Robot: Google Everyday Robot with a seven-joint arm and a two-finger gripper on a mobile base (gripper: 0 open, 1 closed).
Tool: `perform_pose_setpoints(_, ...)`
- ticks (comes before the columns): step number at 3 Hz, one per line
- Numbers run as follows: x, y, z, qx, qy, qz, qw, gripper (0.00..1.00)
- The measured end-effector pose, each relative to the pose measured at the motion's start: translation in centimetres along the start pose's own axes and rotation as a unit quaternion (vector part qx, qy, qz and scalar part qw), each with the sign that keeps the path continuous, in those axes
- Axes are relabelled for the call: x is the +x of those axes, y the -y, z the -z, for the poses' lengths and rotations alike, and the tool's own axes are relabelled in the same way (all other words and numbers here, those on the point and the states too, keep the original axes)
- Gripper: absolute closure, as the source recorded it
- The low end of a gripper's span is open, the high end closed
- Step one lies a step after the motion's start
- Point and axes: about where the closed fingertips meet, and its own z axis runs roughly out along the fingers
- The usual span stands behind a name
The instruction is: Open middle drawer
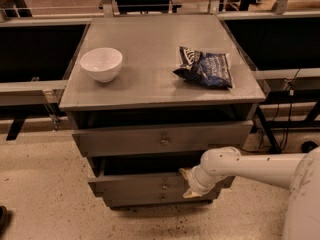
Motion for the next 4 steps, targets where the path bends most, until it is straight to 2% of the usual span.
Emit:
perform_pose_setpoints(1, 0.13, 0.39, 0.24, 0.000, 0.000, 0.000, 1.0000, 0.87)
perform_pose_setpoints(2, 0.17, 0.59, 0.36, 0.000, 0.000, 0.000, 1.0000, 0.99)
perform_pose_setpoints(3, 0.17, 0.70, 0.44, 0.000, 0.000, 0.000, 1.0000, 1.00)
perform_pose_setpoints(4, 0.13, 0.83, 0.52, 0.000, 0.000, 0.000, 1.0000, 0.74)
